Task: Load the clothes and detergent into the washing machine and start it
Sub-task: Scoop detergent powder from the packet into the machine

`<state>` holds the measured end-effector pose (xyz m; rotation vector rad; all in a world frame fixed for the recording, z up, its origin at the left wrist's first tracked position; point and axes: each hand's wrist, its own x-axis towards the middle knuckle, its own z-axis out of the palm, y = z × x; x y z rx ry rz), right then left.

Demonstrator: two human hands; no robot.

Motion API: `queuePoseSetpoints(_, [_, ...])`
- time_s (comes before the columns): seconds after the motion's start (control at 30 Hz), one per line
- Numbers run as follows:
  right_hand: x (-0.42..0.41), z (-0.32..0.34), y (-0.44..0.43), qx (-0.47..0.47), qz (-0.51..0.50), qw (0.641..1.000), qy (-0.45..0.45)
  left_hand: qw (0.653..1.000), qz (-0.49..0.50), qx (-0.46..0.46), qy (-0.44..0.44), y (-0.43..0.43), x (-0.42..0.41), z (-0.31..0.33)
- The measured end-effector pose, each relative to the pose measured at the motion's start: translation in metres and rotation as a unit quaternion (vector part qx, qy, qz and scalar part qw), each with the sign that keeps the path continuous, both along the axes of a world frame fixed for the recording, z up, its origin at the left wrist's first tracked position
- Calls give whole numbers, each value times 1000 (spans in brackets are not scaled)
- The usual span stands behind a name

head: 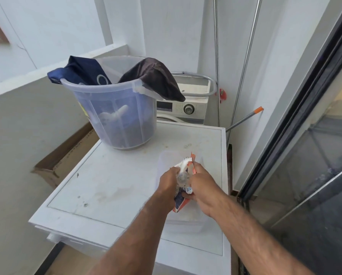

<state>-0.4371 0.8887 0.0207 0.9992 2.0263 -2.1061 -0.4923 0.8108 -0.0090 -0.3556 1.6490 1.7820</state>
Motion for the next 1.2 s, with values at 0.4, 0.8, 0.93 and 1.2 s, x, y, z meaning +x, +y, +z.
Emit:
queuePoseSetpoints(0.4, [20,5,-10,159,25,987,7,990,-96,-91,53,-13,15,31])
queuePoseSetpoints(0.8, [58,72,-53,285,62,945,145,944,-184,-137,238,-122,50,105])
queuePoseSetpoints(0.93, [57,84,-110,269,109,940,177,939,-151,-156,267,-187,68,124])
queuePoseSetpoints(1.2, [56,82,-269,252,288,896,223,939,-32,-224,257,-359,120,126])
